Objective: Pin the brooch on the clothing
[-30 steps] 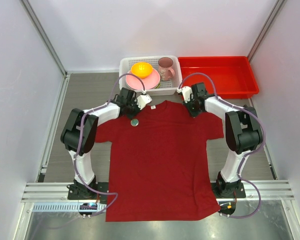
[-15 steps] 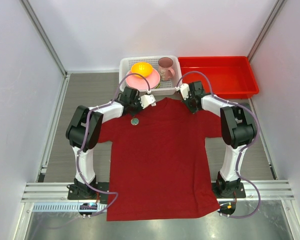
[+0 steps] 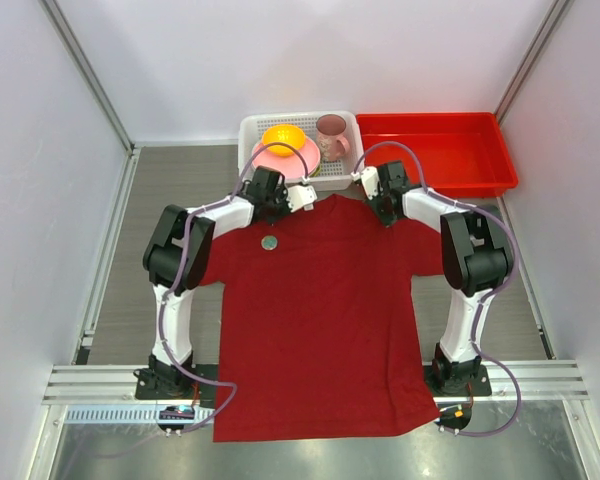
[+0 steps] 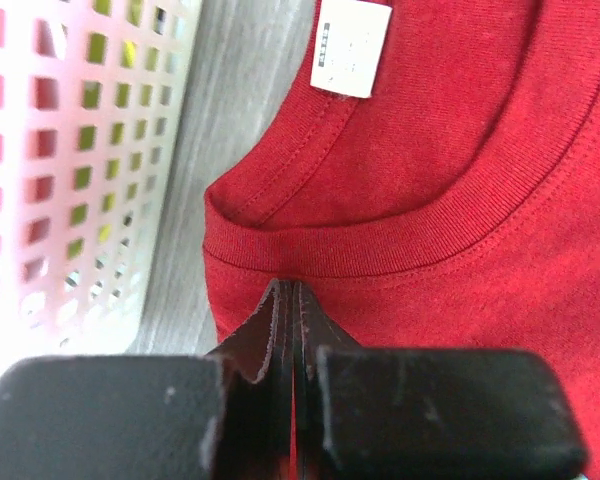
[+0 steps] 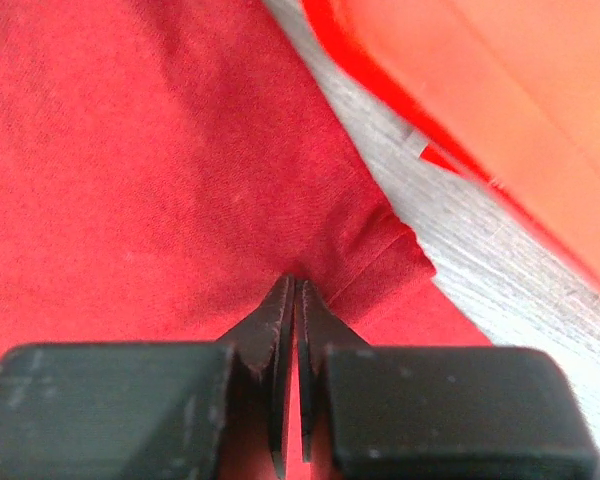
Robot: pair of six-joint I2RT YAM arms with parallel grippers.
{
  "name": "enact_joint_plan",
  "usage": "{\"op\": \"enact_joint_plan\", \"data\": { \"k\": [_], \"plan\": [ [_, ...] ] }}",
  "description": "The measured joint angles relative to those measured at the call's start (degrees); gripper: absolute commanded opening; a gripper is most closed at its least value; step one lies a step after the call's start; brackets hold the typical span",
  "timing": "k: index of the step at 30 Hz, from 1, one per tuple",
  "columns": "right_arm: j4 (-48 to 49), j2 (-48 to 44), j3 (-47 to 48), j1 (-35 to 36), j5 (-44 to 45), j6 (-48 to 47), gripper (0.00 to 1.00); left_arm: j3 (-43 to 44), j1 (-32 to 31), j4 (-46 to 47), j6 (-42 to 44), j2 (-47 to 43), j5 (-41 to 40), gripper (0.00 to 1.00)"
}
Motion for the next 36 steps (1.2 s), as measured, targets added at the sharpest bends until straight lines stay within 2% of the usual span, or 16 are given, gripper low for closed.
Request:
{"op": "enact_joint_plan", "data": {
  "k": [5, 7, 8, 9, 10, 11, 12, 13, 14, 15, 16, 17, 24, 29, 33, 36],
  "plan": [
    [-4.5, -2.4, 0.0, 0.0, -3.0, 0.8, 0.21, 3.7, 0.0, 0.0, 0.5, 2.6, -0.9, 0.00],
    [-6.0, -4.8, 0.0, 0.0, -4.7, 0.8, 0.27, 4.3, 0.0, -0.1, -0.3, 2.8, -1.1, 0.07],
    [-6.8, -6.4, 0.0, -0.1, -5.8, 0.9, 0.34, 4.3, 0.0, -0.1, -0.7, 2.8, -1.0, 0.10],
    [-7.3, -8.2, 0.0, -0.1, -6.8, 1.0, 0.38, 4.3, 0.0, -0.3, -1.2, 2.7, -0.9, 0.19],
    [-7.8, -10.3, 0.0, -0.1, -7.9, 1.0, 0.41, 4.3, 0.0, -0.7, -1.8, 2.4, -0.6, 0.24],
    [-8.1, -12.2, 0.0, -0.1, -9.1, 1.0, 0.51, 4.2, 0.0, -1.6, -2.7, 1.7, -0.1, 0.33],
    [-8.5, -13.8, 0.1, -0.1, -10.0, 1.0, 0.57, 4.0, 0.0, -2.7, -3.3, 0.8, 0.5, 0.51],
    [-8.9, -16.1, 0.1, -0.1, -11.3, 0.8, 0.61, 4.0, 0.0, -5.2, -4.6, -1.1, 1.2, 0.62],
    [-9.3, -17.6, 0.2, -0.1, -12.1, 1.0, 0.71, 4.1, 0.0, -6.6, -5.4, -2.8, 1.6, 0.71],
    [-9.7, -19.3, 0.3, -0.1, -13.1, 0.9, 0.76, 4.2, 0.0, -8.6, -7.3, -5.2, 2.0, 0.86],
    [-10.0, -20.9, 0.3, -0.1, -13.9, 1.0, 0.83, 4.4, 0.0, -10.7, -9.3, -7.9, 2.3, 0.97],
    [-10.2, -22.6, 0.3, -0.1, -14.8, 1.1, 0.92, 4.8, 0.0, -12.8, -11.3, -10.9, 2.6, 1.00],
    [-8.0, -32.1, 0.0, -0.2, -17.3, 5.4, 0.94, 13.0, 2.2, -26.1, -24.0, -28.1, 7.0, 1.00],
    [-7.2, -33.7, -0.7, -1.0, -17.8, 10.0, 0.89, 17.4, 13.8, -35.3, -33.8, -30.7, 16.8, 1.00],
    [-7.2, -33.9, -6.4, -4.6, -19.0, 14.4, 0.87, 12.1, 23.0, -40.7, -39.4, -30.1, 15.7, 1.00],
    [-7.9, -34.2, -12.8, -7.9, -18.9, 16.1, 0.87, 2.6, 24.5, -42.1, -41.6, -31.0, 11.5, 1.00]
  ]
}}
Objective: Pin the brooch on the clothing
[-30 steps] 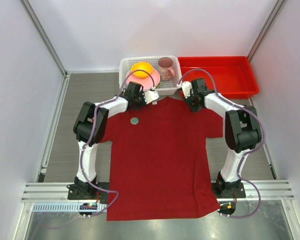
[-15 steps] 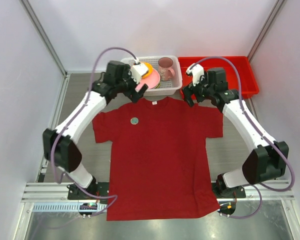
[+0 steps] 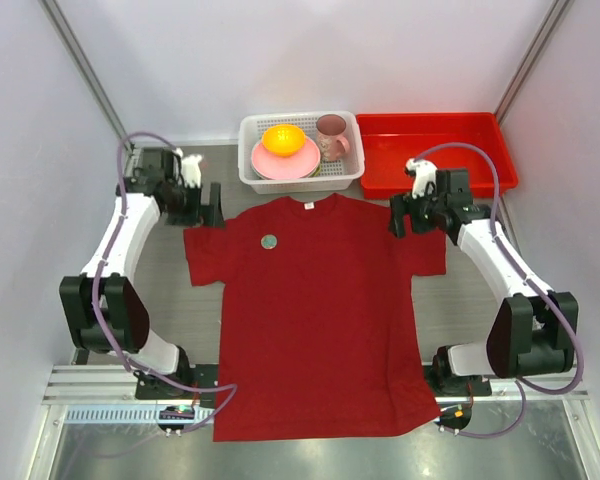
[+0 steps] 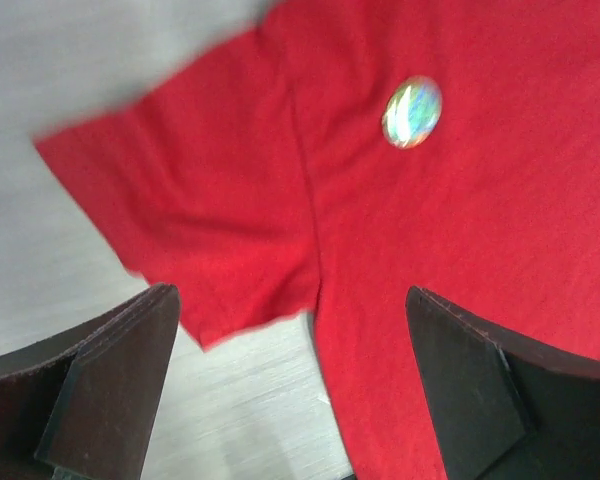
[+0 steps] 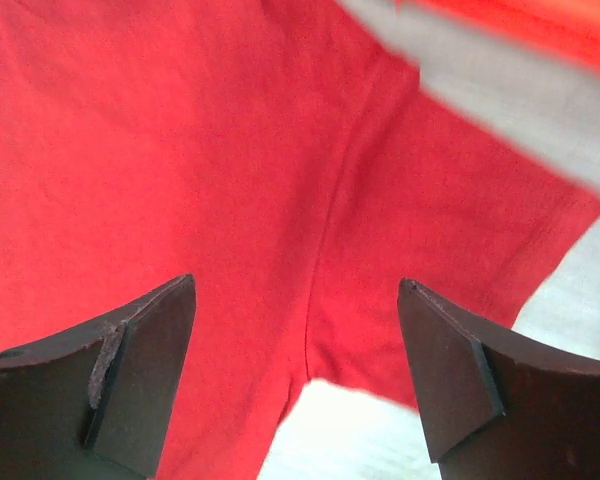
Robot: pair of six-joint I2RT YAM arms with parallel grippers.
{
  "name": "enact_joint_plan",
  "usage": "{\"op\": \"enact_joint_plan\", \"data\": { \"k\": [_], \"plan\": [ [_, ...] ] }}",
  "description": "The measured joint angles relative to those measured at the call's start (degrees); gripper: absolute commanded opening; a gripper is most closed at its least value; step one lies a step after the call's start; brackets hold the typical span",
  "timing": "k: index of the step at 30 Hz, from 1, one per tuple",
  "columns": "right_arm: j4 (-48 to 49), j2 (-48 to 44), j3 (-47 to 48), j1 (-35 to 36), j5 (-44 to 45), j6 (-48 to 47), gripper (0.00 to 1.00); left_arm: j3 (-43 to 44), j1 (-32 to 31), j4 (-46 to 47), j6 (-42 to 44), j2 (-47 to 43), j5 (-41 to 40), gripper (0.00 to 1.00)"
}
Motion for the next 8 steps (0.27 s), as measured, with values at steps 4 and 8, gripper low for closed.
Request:
{"op": "enact_joint_plan", "data": {
  "k": [4, 8],
  "plan": [
    [-1.8, -1.7, -7.4, -2.0, 1.5, 0.7, 0.86, -13.3, -0.3, 0.0, -1.7, -2.7, -4.6, 1.00],
    [-2.4, -5.6, -11.2, -2.0, 2.4, 0.7, 0.86, -21.4, -0.5, 1.2, -3.6, -7.4, -8.4, 1.00]
  ]
}}
